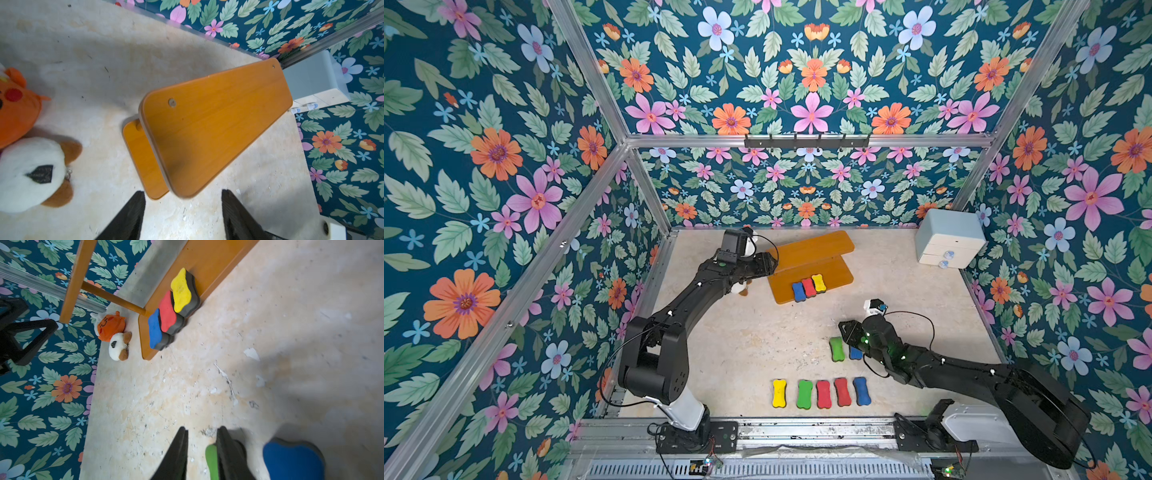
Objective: Remove the whiteboard erasers from the shelf
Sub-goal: Place the whiteboard eraser at the center of the board, then pick up the whiteboard eraser from the shelf.
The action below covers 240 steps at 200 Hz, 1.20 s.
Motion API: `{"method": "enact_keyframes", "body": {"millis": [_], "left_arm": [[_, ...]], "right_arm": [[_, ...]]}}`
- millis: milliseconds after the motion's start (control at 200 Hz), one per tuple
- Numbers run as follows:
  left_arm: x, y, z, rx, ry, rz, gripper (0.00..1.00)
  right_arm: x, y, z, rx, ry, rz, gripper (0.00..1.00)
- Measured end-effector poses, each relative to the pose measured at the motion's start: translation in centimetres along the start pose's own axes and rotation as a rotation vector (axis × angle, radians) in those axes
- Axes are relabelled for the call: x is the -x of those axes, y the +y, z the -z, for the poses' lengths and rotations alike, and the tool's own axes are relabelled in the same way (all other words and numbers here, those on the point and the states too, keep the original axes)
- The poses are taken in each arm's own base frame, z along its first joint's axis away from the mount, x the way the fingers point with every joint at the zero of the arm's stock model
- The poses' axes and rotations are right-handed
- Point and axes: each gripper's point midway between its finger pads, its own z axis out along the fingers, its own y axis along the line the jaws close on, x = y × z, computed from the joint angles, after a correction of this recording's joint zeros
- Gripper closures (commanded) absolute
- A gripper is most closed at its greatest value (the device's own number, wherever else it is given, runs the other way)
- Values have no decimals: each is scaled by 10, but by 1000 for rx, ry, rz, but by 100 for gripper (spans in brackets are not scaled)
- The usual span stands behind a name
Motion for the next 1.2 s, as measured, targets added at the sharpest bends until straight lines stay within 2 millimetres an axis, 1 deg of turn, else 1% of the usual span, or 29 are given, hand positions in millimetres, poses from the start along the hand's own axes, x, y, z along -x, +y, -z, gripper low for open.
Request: {"method": "enact_keyframes", "body": {"millis": [135,255,315,390,500,600,730,845,960,1200], "left_arm": [[18,3,-10,36,-24,-2,41],[33,4,-17,59,-41,-4,41],[43,8,-21,87,-51,-9,42],[47,10,-27,101,-50,-11,42],[47,13,-32,109,-35,-14,42],[46,15,-35,112,-19,-14,42],[45,19,-33,120,-9,-13,42],[39,22,-34,129,9,-11,42],[34,23,-35,125,26,-16,42],[22,23,-39,101,62,-14,43]], "right_arm": [[28,5,-15,42,-12,3,69],[48,9,-30,83,-5,7,69],[57,11,-39,103,-6,10,68],[67,12,-48,122,-7,13,68],[75,11,-65,148,1,18,68],[78,7,-83,150,21,17,65],[86,12,-101,172,21,28,64],[89,14,-112,188,22,38,64],[91,11,-122,189,22,39,65],[92,8,-139,189,28,38,66]]}}
